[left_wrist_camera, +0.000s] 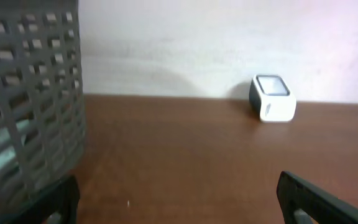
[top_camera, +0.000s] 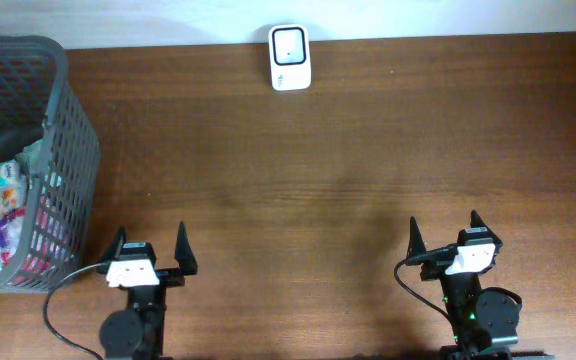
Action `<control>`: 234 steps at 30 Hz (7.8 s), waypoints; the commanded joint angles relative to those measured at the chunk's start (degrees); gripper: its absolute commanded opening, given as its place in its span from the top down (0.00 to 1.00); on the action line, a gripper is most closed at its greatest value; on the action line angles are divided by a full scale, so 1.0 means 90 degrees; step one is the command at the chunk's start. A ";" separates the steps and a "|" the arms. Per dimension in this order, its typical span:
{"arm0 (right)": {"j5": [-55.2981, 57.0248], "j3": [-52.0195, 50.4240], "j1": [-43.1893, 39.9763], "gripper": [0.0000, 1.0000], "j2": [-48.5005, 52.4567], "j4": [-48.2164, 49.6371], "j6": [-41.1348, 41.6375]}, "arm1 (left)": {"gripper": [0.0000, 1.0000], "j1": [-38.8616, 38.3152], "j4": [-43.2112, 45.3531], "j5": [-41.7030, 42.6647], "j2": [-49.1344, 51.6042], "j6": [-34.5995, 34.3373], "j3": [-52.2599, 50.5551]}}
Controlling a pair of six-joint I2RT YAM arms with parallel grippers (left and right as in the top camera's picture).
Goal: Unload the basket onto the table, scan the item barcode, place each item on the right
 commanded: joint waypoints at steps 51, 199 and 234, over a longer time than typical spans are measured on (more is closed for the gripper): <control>0.0107 -0.0046 -0.0029 0.01 -0.0041 -0.0034 -0.0019 | 0.01 0.4537 -0.6632 -0.0104 1.0528 0.1506 1.2016; 0.0104 -0.0046 -0.0029 0.01 -0.0041 -0.0034 -0.0019 | 0.18 -0.1154 -0.5967 -0.0015 0.8978 -0.1530 1.1128; 0.0104 -0.0046 -0.0029 0.01 -0.0041 -0.0034 -0.0019 | 0.09 0.2601 -0.5656 -0.1858 1.1613 0.0724 1.1108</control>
